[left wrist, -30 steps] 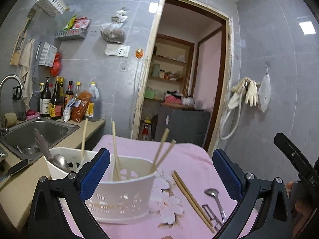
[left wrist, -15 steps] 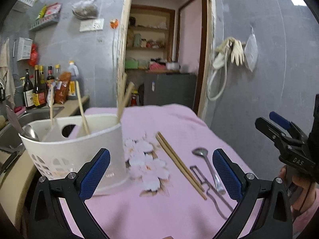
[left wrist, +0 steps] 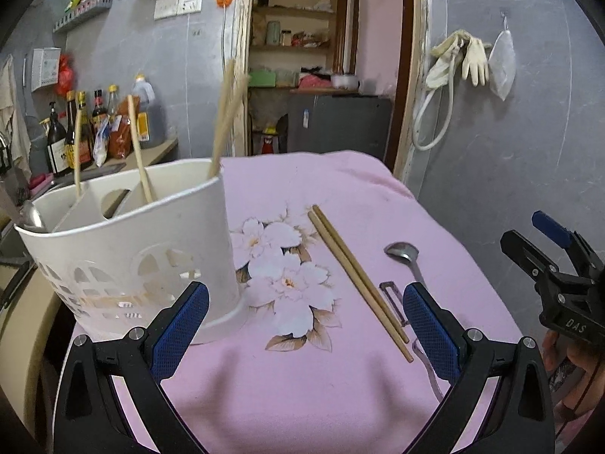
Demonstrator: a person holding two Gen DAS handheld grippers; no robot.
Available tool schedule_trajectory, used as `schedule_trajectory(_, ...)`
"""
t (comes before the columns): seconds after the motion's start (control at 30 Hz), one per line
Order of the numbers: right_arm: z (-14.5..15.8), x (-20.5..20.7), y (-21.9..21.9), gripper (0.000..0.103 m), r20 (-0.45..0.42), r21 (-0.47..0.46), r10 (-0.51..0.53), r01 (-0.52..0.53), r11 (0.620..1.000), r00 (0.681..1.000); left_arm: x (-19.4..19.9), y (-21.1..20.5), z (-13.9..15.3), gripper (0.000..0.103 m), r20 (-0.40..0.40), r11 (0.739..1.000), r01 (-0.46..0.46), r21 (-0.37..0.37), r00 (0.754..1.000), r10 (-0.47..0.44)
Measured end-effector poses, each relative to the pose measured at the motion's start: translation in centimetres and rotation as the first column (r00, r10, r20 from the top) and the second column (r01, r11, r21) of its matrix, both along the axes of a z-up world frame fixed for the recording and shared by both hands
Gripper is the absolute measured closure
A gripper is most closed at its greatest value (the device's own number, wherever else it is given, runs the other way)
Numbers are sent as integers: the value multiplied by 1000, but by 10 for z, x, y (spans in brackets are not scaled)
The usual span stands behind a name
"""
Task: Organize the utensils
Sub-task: 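Move both tools down toward the steel spoon and the chopstick pair, then grasp the wooden chopsticks with the left tool while the right tool grasps the steel spoon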
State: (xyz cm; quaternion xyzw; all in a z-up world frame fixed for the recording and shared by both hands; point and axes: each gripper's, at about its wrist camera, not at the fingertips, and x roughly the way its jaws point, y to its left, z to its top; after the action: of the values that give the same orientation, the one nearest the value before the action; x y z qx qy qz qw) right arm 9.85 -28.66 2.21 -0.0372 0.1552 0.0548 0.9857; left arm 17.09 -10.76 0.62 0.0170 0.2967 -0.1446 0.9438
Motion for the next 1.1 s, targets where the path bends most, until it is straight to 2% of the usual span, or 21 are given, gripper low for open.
schedule_trajectory(0.23, -3, 11, -5, 0, -49, 3, 0, 0, 1000, 999, 13, -12, -10, 3, -72, 999, 22, 40, 997, -19)
schedule_trajectory(0.4, -11, 28, -11, 0, -154, 14, 13, -11, 1000, 988, 27, -19, -15, 5, -116, 999, 37, 30, 993, -33)
schedule_trajectory(0.47, -15, 38, -14, 0, -208, 30, 26, -20, 999, 978, 33, -22, -16, 11, -140, 999, 43, 23, 989, -40)
schedule_trajectory(0.53, -21, 49, -18, 1, -269, 58, 45, -30, 998, 962, 41, -27, -20, 25, -176, 998, 60, 18, 983, -56)
schedule_trajectory(0.63, -26, 60, -18, 10, -322, 71, 74, -54, 996, 944, 52, -33, -25, 45, -227, 997, 78, 12, 971, -73)
schedule_trajectory(0.67, -28, 64, -19, 16, -340, 77, 86, -64, 995, 936, 57, -35, -28, 48, -246, 997, 80, 10, 966, -75)
schedule_trajectory(0.8, -33, 77, -19, 27, -395, 95, 131, -102, 990, 909, 81, -39, -35, 66, -320, 995, 89, -37, 942, -96)
schedule_trajectory(1.1, -39, 93, -11, 38, -443, 81, 184, -166, 983, 877, 122, -40, -41, 80, -381, 996, 35, -80, 922, -63)
